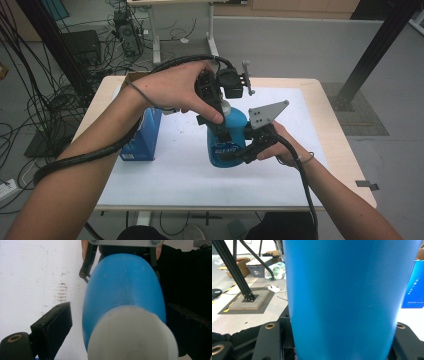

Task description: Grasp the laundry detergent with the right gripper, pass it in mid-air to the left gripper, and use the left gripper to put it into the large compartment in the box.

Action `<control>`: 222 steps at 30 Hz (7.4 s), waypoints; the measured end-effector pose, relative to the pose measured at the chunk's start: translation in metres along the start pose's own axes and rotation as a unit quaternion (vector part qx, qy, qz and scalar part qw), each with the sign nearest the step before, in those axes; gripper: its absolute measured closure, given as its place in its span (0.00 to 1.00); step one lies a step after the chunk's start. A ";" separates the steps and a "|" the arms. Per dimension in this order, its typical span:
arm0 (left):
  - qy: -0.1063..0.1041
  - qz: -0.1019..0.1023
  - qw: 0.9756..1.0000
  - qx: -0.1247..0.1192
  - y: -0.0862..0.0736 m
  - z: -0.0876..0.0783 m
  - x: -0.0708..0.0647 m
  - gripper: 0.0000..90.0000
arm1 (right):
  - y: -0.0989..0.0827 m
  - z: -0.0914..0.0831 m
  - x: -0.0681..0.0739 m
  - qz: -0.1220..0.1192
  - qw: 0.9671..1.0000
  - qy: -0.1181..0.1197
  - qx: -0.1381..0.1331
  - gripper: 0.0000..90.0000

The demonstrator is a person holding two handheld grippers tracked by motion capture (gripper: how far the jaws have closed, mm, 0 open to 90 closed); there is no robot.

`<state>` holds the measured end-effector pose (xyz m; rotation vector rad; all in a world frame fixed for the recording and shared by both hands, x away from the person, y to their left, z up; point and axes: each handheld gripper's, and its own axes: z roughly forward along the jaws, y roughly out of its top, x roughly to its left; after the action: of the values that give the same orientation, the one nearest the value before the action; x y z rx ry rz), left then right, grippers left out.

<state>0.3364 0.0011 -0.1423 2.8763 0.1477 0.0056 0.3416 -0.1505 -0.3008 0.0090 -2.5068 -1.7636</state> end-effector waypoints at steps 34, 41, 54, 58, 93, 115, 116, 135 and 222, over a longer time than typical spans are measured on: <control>0.001 0.000 1.000 0.000 -0.001 -0.001 -0.001 0.10 | 0.001 -0.001 -0.001 -0.001 1.000 -0.001 0.003 0.47; 0.002 0.000 1.000 -0.003 -0.001 -0.001 -0.003 0.10 | 0.000 -0.001 0.000 -0.002 1.000 -0.002 0.005 0.47; 0.005 -0.001 1.000 0.003 -0.002 -0.002 -0.002 0.10 | 0.001 0.000 0.000 -0.005 1.000 0.001 0.008 0.47; 0.004 -0.003 1.000 0.003 -0.001 -0.003 -0.002 0.10 | 0.002 0.000 0.001 -0.005 1.000 0.000 0.008 0.47; 0.008 0.009 1.000 0.029 0.005 -0.006 -0.005 0.25 | 0.005 0.001 0.002 -0.011 1.000 0.003 0.011 0.47; -0.001 0.004 0.999 0.036 0.013 -0.006 -0.003 0.41 | 0.004 -0.003 0.001 -0.006 1.000 0.001 0.004 0.47; -0.001 0.004 0.999 0.036 0.013 -0.006 -0.003 0.41 | 0.004 -0.003 0.001 -0.006 1.000 0.001 0.004 0.47; 0.002 -0.006 0.999 0.043 0.018 -0.006 -0.006 0.41 | 0.002 -0.005 0.002 -0.006 1.000 0.003 0.002 0.47; -0.002 -0.013 0.999 0.041 0.018 -0.005 -0.002 0.41 | 0.001 -0.006 0.001 0.000 1.000 0.004 -0.002 0.47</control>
<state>0.3358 -0.0151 -0.1324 2.9564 0.1890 -0.0112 0.3415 -0.1557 -0.2975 0.0174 -2.4971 -1.7656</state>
